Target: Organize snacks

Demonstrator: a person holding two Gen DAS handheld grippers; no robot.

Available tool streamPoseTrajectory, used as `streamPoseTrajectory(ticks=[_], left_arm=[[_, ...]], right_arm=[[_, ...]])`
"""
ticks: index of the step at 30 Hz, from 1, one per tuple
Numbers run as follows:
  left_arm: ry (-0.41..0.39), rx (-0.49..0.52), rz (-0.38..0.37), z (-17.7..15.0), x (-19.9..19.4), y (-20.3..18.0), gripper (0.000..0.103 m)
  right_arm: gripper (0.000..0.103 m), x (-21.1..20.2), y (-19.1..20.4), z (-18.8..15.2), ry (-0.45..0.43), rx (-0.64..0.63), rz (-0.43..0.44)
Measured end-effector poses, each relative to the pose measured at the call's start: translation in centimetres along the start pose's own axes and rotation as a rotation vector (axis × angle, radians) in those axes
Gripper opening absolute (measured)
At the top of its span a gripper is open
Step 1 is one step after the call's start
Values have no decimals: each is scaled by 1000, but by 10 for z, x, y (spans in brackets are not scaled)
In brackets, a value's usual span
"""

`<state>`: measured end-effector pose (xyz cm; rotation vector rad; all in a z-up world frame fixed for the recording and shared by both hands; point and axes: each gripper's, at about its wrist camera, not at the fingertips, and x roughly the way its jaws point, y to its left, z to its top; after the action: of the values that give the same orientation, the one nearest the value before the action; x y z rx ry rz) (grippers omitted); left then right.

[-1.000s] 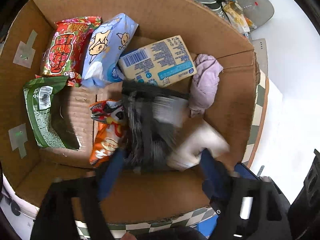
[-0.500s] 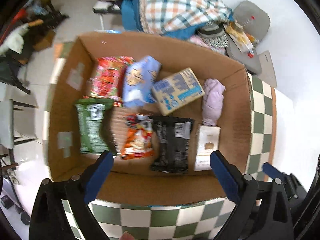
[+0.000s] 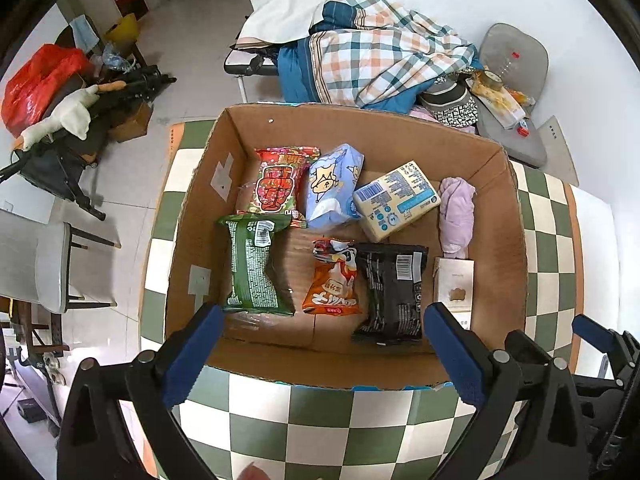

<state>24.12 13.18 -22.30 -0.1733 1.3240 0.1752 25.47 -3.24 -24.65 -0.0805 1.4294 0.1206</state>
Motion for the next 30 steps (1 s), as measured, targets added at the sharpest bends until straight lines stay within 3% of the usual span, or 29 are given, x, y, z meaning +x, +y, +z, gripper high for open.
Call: streamPoseTrajectory(ticks=[9,14,22,30], left_arm=[[-31,12,12,-9,-16,-3,103],[-78,42,19,-19,-45,-10,103],[-207,49,2,-44,-132,-15,103],[-302,16,4,-71,-203,-9,103]], right_arm=[[103,-14,-2,-6,-30,1,-10],[103,-32,-7,-12,-59,7,7],[103,-117,-22,-48,-181,12,81],[103,-204,-34,-89,-313,1,82]])
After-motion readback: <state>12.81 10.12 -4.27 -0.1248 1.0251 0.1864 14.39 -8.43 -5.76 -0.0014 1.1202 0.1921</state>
